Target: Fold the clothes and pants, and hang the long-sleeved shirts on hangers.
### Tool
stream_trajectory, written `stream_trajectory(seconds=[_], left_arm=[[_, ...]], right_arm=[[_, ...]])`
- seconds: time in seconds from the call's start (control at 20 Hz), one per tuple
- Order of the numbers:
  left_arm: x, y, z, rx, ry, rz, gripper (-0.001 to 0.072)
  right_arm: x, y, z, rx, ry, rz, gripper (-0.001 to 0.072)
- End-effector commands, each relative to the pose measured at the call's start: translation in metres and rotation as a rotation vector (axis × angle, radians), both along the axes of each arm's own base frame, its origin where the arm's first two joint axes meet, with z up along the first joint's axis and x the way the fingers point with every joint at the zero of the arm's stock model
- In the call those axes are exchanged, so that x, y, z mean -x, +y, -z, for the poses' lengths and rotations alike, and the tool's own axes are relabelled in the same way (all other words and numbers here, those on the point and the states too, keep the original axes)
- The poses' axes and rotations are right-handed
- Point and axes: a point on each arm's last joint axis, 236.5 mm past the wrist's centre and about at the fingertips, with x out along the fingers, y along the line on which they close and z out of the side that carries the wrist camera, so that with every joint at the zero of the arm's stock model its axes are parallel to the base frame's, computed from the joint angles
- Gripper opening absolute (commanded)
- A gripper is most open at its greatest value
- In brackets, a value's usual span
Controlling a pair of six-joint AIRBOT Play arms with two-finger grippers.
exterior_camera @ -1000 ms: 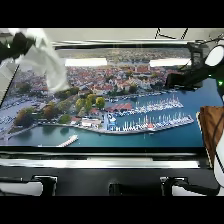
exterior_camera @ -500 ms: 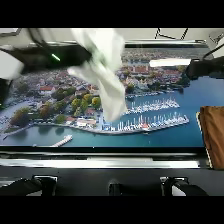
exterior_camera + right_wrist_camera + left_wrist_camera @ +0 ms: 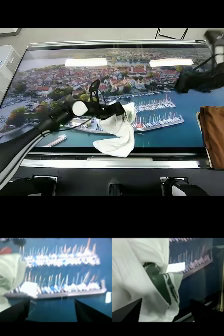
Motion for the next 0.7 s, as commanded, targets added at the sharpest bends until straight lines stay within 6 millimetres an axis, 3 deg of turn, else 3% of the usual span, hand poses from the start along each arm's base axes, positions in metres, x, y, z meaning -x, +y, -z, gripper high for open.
stream_trajectory(seconds=[0.0,0.1,0.2,0.3,0.35,0.45,0.65], left_arm=[[-0.016,0.038,-0.031,-0.018,-0.06,0.109,0.0715],[-0.041,0.105,-0.031,-0.106,-0.029,0.047,0.0714],[-0.04,0.16,0.001,-0.15,0.121,-0.009,0.0713],[-0.027,0.186,0.041,-0.161,0.24,-0.058,0.0711],[-0.022,0.188,0.059,-0.16,0.268,-0.077,0.071],[-0.015,0.17,0.089,-0.105,0.289,-0.093,0.0709],[-0.014,0.123,0.115,0.001,0.29,-0.088,0.0707]], right_arm=[[0.03,0.035,0.054,-0.141,0.237,-0.067,0.0688],[0.047,0.055,0.089,-0.234,0.347,-0.087,0.0696],[0.071,0.074,0.122,-0.329,0.463,-0.089,0.0697],[0.099,0.087,0.15,-0.396,0.57,-0.108,0.0697],[0.112,0.09,0.166,-0.408,0.617,-0.098,0.0697],[0.133,0.094,0.192,-0.413,0.685,-0.076,0.0697],[0.165,0.114,0.221,-0.4,0.757,-0.103,0.0697]])
